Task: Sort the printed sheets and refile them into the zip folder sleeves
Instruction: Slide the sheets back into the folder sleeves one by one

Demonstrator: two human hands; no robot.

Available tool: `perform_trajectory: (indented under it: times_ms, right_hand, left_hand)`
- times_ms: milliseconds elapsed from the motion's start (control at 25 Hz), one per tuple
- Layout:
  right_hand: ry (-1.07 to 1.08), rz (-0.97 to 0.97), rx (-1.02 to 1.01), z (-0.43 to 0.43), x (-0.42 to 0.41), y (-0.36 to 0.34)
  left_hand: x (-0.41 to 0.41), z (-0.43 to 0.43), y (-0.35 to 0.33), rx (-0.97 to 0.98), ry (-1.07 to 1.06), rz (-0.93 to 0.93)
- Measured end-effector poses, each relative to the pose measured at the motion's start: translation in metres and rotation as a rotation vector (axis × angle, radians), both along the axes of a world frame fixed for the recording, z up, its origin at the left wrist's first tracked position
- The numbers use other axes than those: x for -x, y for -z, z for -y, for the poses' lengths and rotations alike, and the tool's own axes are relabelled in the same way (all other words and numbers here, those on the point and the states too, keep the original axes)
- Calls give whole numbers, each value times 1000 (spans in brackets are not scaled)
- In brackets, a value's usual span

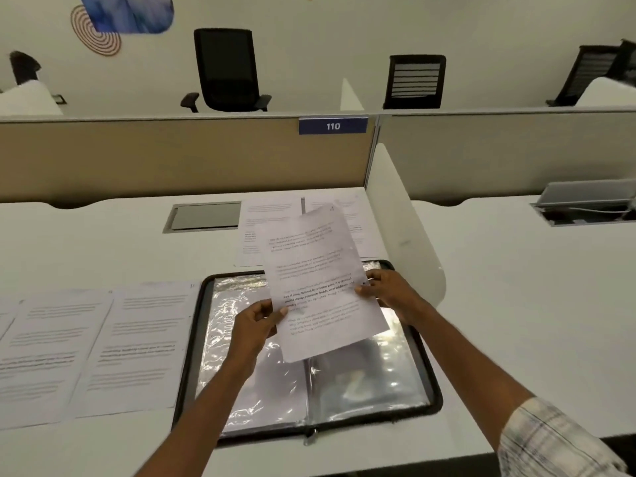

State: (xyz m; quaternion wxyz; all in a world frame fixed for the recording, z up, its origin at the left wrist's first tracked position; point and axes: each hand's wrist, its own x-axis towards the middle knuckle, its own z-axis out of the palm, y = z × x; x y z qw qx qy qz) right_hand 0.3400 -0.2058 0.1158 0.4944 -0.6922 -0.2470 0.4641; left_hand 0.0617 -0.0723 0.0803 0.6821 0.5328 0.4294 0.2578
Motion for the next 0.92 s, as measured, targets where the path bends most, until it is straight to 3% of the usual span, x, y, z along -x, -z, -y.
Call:
perform_trajectory:
  times_ms: [360, 480, 600, 680, 800, 920]
  right_hand:
    - [19, -54, -7, -16, -16, 8]
    - [84, -41, -38, -30, -22, 11]
    - [159, -53, -79, -47, -40, 9]
    - [191, -100, -125, -60, -55, 7]
    - [286, -139, -201, -82, -75, 8]
    - [389, -198, -212, -101, -89, 16]
  left_hand:
    - [-20, -33, 11, -98, 79, -72]
    - [-29, -54, 19, 34, 52, -9]
    - [-38, -57, 30, 260, -106, 81]
    - [-45, -41, 42, 315, -171, 27]
    - [-68, 3, 59, -138, -25, -197]
    - [-106, 34, 78, -621, 168, -299]
